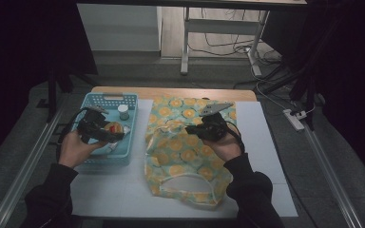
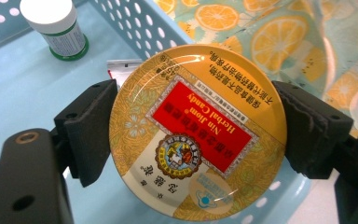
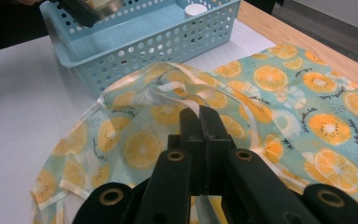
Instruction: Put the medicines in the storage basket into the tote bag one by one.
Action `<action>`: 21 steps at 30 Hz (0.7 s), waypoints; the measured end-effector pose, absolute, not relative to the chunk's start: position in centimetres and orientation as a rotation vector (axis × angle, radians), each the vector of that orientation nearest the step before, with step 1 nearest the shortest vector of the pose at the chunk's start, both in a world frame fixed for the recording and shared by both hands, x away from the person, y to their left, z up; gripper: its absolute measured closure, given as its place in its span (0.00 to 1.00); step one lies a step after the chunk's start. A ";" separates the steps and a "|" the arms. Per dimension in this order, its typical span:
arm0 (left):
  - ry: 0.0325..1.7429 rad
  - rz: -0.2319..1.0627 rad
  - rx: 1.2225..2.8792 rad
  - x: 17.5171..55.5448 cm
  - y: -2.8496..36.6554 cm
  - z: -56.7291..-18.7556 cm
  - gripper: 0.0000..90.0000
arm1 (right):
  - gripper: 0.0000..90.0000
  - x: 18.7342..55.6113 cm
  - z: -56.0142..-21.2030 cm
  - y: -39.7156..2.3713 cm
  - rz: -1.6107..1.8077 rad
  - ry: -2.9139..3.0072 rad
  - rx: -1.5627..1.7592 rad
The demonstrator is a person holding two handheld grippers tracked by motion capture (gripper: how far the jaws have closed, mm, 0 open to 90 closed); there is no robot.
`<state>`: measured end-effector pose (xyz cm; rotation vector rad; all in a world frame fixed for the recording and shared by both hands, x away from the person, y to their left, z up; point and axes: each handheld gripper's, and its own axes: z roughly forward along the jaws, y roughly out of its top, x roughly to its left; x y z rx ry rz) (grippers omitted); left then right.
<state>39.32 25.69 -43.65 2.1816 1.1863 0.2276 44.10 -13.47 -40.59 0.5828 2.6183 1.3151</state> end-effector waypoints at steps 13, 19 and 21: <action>1.081 0.210 2.199 37.2 23.7 -42.4 0.22 | 1.00 44.1 -40.5 -13.6 1.319 2.609 0.588; 1.027 0.202 2.219 36.4 22.4 -42.4 0.22 | 1.00 44.2 -40.5 -13.7 1.322 2.608 0.591; 1.013 0.198 2.219 36.2 22.0 -42.5 0.23 | 1.00 44.2 -40.5 -13.7 1.322 2.607 0.592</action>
